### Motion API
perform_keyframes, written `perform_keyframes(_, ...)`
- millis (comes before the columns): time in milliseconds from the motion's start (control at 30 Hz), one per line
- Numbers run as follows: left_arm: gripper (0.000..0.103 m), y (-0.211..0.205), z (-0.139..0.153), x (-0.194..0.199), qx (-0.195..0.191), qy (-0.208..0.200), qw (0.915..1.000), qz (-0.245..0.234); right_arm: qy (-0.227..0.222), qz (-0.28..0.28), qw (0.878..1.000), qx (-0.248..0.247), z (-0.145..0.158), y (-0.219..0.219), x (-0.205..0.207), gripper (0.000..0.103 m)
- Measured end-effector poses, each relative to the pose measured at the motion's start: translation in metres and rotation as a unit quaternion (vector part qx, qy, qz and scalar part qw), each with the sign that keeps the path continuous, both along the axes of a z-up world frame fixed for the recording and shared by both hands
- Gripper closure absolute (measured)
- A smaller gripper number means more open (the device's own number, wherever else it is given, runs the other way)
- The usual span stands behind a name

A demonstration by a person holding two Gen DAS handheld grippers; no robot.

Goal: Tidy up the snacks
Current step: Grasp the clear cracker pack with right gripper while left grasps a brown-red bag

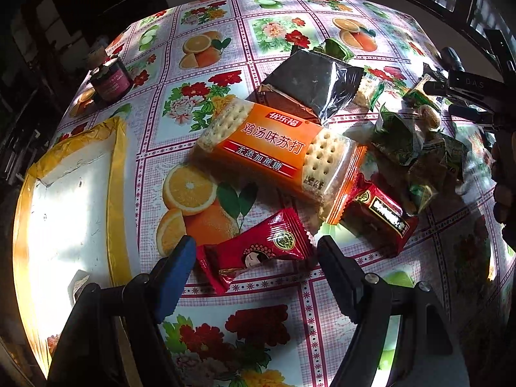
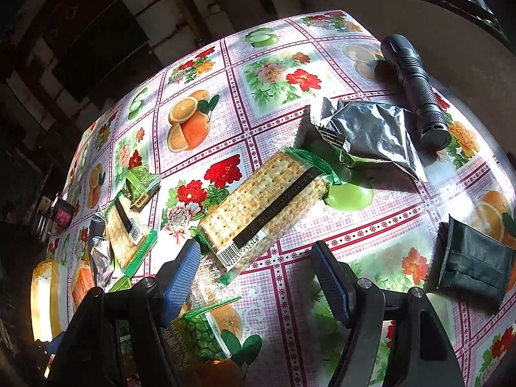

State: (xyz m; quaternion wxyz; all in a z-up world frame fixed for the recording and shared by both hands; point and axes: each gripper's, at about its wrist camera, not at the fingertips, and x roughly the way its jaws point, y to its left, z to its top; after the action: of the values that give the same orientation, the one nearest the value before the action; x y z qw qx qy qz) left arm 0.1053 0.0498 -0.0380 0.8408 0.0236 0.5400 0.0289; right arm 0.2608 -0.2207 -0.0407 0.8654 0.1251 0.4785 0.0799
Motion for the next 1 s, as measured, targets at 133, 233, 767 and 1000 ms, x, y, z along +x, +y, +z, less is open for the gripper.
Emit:
perform_keyframes(133, 0.027, 0.006, -0.002, 0.005, -0.024, 0.008, 0.9997, 0.002, -0.007, -0.008, 0.999, -0.041, -0.001, 0.013, 0.019, 0.027)
perform_keyframes(233, 0.027, 0.009, -0.002, 0.006, -0.037, 0.012, 0.9992, 0.005, -0.017, 0.007, 0.996, -0.088, -0.003, 0.026, 0.025, 0.026)
perform_keyframes(767, 0.076, 0.012, 0.008, -0.005, -0.061, -0.001, 0.9974, 0.038, -0.062, 0.052, 0.996, -0.039, 0.011, -0.001, -0.021, 0.054)
perform_keyframes(1000, 0.076, 0.006, 0.027, -0.026, -0.079, -0.028, 0.9948, 0.058, -0.086, 0.055, 0.994, 0.024, 0.035, -0.021, -0.066, 0.054)
